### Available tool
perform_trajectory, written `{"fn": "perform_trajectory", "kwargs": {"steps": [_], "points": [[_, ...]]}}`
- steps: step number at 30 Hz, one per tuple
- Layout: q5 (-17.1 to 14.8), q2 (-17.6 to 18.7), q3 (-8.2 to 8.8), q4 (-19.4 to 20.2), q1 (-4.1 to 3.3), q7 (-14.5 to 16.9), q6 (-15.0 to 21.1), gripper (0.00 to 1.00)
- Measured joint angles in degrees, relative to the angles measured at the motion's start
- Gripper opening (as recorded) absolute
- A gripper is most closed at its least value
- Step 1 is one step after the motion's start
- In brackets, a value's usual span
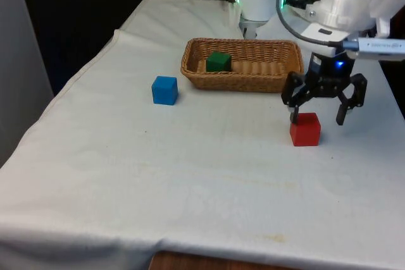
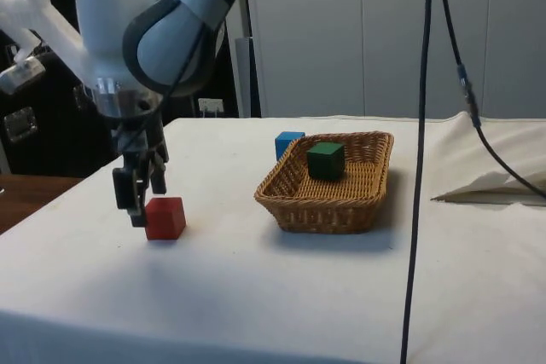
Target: Pick up exactly two blocks and place them into the basket.
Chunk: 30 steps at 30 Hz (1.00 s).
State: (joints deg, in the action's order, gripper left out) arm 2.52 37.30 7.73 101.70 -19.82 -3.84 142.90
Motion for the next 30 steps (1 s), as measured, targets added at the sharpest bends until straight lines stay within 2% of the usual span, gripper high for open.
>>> {"fn": "perform_trajectory", "kwargs": {"steps": [7, 16, 17, 18, 19, 21, 22, 24, 25, 26, 30], "points": [[-0.34, 2.41, -0.23, -1.55, 0.23, -0.29, 0.00, 1.00], [-1.15, 4.01, 0.17, -1.72, 0.46, -0.52, 0.00, 1.00], [-1.15, 4.07, 0.17, -1.72, 0.46, -0.57, 0.00, 0.97], [-1.15, 4.13, 0.17, -1.72, 0.46, -0.63, 0.00, 0.89], [-1.15, 4.13, 0.17, -1.72, 0.46, -0.74, 0.00, 0.68], [-1.15, 4.18, 0.17, -1.72, 0.46, -0.80, 0.00, 0.45], [-1.15, 4.18, 0.17, -1.72, 0.46, -0.80, 0.00, 0.45], [-1.15, 4.24, 0.17, -1.72, 0.46, -0.92, 0.00, 0.23], [-1.15, 4.24, 0.17, -1.72, 0.46, -0.92, 0.00, 0.07], [-1.15, 4.24, 0.17, -1.72, 0.46, -0.97, 0.00, 0.00], [-1.15, 4.24, 0.17, -1.78, 0.46, -1.03, 0.00, 0.01]]}}
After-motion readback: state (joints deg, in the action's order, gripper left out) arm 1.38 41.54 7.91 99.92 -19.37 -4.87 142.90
